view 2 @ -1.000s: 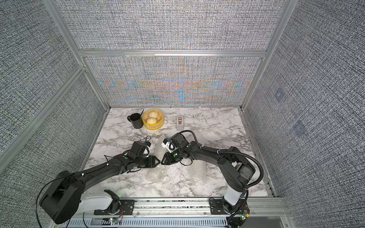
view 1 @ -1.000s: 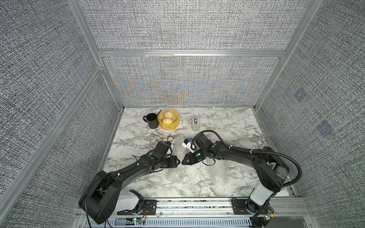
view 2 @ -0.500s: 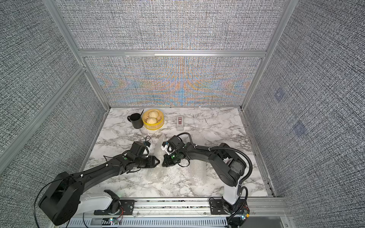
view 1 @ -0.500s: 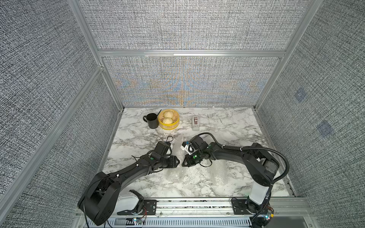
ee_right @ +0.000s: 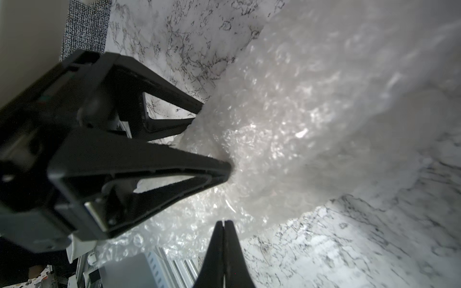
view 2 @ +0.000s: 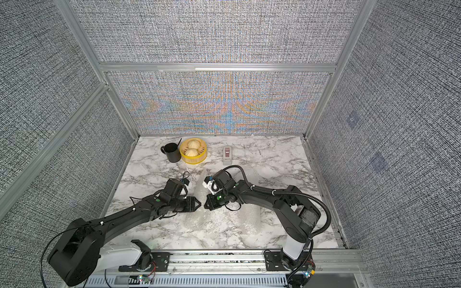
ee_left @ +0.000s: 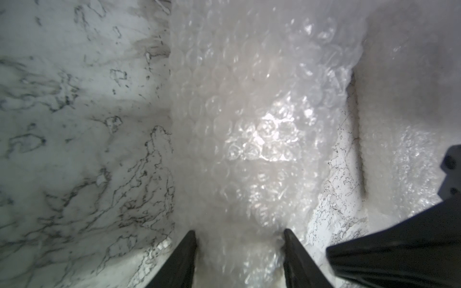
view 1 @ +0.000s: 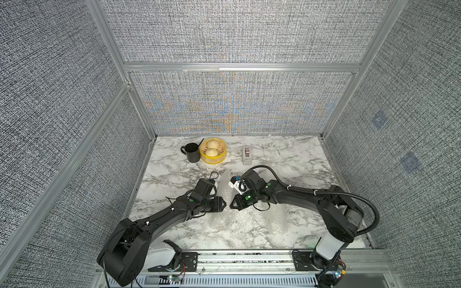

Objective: Wrap vases in bubble wrap
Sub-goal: Stick the tape on the bubble wrap.

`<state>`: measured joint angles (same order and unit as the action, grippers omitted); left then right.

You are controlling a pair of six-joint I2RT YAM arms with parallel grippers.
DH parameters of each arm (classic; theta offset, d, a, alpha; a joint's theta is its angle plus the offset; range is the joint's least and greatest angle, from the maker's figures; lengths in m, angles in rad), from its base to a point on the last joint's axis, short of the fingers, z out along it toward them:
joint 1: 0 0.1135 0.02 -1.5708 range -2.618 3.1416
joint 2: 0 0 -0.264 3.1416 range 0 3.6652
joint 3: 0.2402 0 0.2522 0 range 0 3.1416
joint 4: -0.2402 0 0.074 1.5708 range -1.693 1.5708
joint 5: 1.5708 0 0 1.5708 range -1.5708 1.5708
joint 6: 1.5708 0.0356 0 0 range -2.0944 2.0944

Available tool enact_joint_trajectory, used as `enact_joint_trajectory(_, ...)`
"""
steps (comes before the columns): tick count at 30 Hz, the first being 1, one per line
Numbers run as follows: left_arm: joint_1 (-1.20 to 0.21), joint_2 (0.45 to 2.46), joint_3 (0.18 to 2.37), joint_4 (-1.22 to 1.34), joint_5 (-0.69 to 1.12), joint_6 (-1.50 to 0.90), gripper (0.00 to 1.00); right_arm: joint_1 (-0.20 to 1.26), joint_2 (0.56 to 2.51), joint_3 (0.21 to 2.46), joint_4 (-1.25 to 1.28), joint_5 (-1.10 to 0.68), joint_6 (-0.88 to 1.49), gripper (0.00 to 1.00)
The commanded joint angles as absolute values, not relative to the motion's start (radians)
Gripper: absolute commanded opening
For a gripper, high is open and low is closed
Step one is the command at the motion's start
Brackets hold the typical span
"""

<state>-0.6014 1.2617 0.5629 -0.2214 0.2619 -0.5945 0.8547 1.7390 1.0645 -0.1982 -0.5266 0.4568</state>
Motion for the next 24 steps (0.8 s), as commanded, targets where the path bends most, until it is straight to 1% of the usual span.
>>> enact_joint_trajectory(1,-0.6,1.269,0.56,-0.376,0.174,-0.581,0.54,0.868,1.78,1.089,-0.201,-0.521,0.452,0.01)
enact_joint_trajectory(5,-0.6,1.263,0.558,-0.378,0.175,-0.581,0.54,0.867,1.815,1.09,-0.187,-0.45,0.446,0.0)
enact_joint_trajectory(9,-0.6,1.265,0.561,-0.382,0.17,-0.58,0.54,0.871,1.847,1.078,-0.181,-0.471,0.426,0.0)
enact_joint_trajectory(13,-0.6,1.264,0.561,-0.385,0.169,-0.58,0.54,0.87,1.733,1.037,-0.244,-0.418,0.388,0.0)
enact_joint_trajectory(15,-0.6,1.264,0.561,-0.386,0.168,-0.578,0.54,0.869,1.669,1.036,-0.277,-0.414,0.373,0.0)
enact_joint_trajectory(17,-0.6,1.264,0.563,-0.386,0.17,-0.576,0.54,0.87,1.646,1.056,-0.301,-0.426,0.37,0.0)
enact_joint_trajectory(19,-0.6,1.261,0.563,-0.387,0.167,-0.575,0.54,0.874,1.653,1.068,-0.273,-0.459,0.389,0.0)
enact_joint_trajectory(21,-0.6,1.262,0.564,-0.387,0.164,-0.575,0.54,0.88,1.7,1.078,-0.237,-0.479,0.411,0.0)
enact_joint_trajectory(24,-0.6,1.259,0.562,-0.385,0.161,-0.578,0.54,0.88,1.761,1.089,-0.201,-0.47,0.423,0.0)
